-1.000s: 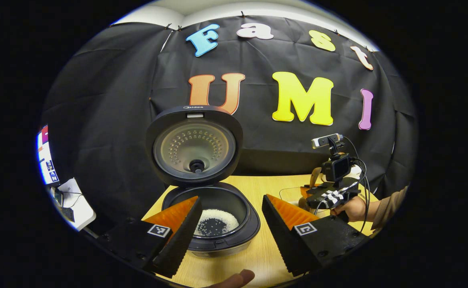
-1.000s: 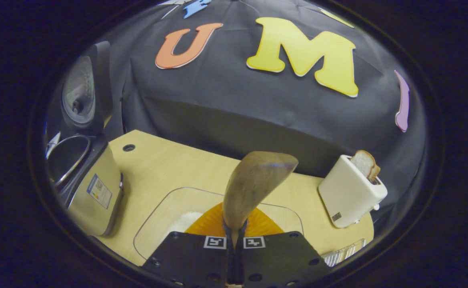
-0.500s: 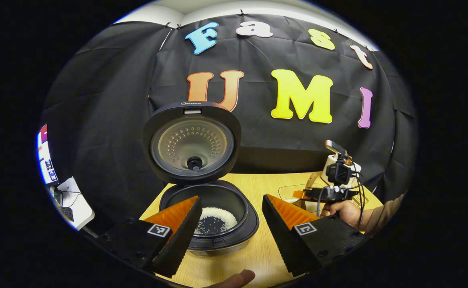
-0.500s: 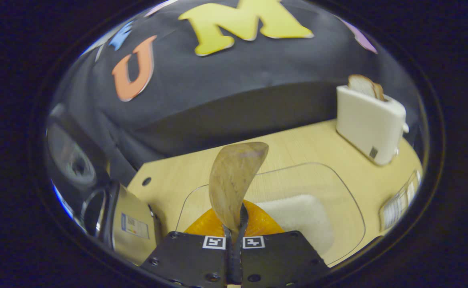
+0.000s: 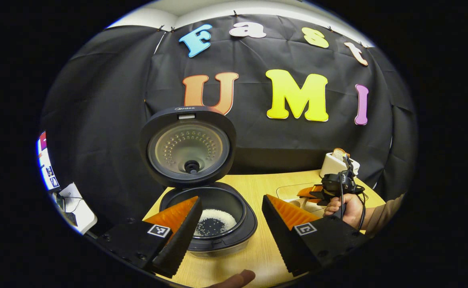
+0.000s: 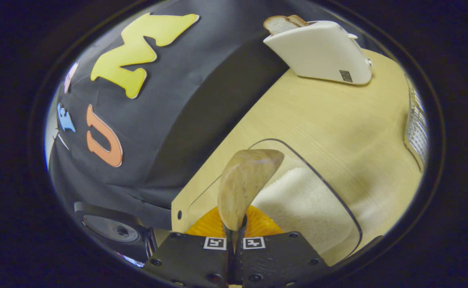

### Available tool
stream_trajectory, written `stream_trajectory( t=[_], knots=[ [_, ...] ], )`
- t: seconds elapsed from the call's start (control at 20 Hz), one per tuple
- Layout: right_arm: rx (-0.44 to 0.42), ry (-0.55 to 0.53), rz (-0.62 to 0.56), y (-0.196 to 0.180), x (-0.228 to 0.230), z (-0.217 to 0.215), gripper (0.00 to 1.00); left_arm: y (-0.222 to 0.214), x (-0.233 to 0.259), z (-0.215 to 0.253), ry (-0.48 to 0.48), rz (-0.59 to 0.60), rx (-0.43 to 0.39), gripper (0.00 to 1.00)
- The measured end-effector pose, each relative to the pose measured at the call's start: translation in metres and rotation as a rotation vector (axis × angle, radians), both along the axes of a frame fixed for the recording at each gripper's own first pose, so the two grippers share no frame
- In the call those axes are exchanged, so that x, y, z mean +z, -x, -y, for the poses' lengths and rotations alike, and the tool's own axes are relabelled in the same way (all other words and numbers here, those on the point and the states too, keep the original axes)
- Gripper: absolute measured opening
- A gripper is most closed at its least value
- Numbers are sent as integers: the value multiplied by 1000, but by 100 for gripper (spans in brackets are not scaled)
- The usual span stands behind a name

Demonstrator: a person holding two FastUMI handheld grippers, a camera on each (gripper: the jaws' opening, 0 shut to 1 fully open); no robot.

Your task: Close the left gripper, press the button to open the rice cooker; take a wooden spoon from the chopstick holder with the right hand, scoop a spoonful of rice and pour it into the rice cooker, then put the wooden spoon back into the chopstick holder.

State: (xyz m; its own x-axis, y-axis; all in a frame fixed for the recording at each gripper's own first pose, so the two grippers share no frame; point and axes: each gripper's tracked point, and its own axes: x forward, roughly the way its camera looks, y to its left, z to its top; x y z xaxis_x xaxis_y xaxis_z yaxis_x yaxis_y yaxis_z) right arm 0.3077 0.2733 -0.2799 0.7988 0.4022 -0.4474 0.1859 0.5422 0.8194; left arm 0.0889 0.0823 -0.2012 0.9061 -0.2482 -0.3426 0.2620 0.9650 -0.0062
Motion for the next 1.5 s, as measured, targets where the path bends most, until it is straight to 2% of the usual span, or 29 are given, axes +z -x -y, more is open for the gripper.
stream_trajectory(
  t=[0.4,0.45,0.5,0.65,1.05,1.25,1.5],
  knots=[
    [-98,-296,-7,3,16,18,1,7,16,4,-13,18,-13,96],
    [-102,-309,4,1,19,20,0,9,19,4,-16,25,-15,92],
    [-99,-317,13,2,24,24,1,10,23,5,-20,33,-16,96],
    [-105,-366,35,4,43,31,0,13,33,9,-17,53,-21,96],
    [-23,-353,90,19,107,10,0,25,54,4,13,100,10,96],
    [51,-331,108,29,143,-29,0,34,58,-6,36,115,27,96],
    [170,-305,129,45,174,-102,0,45,61,-33,55,125,71,96]
  ],
)
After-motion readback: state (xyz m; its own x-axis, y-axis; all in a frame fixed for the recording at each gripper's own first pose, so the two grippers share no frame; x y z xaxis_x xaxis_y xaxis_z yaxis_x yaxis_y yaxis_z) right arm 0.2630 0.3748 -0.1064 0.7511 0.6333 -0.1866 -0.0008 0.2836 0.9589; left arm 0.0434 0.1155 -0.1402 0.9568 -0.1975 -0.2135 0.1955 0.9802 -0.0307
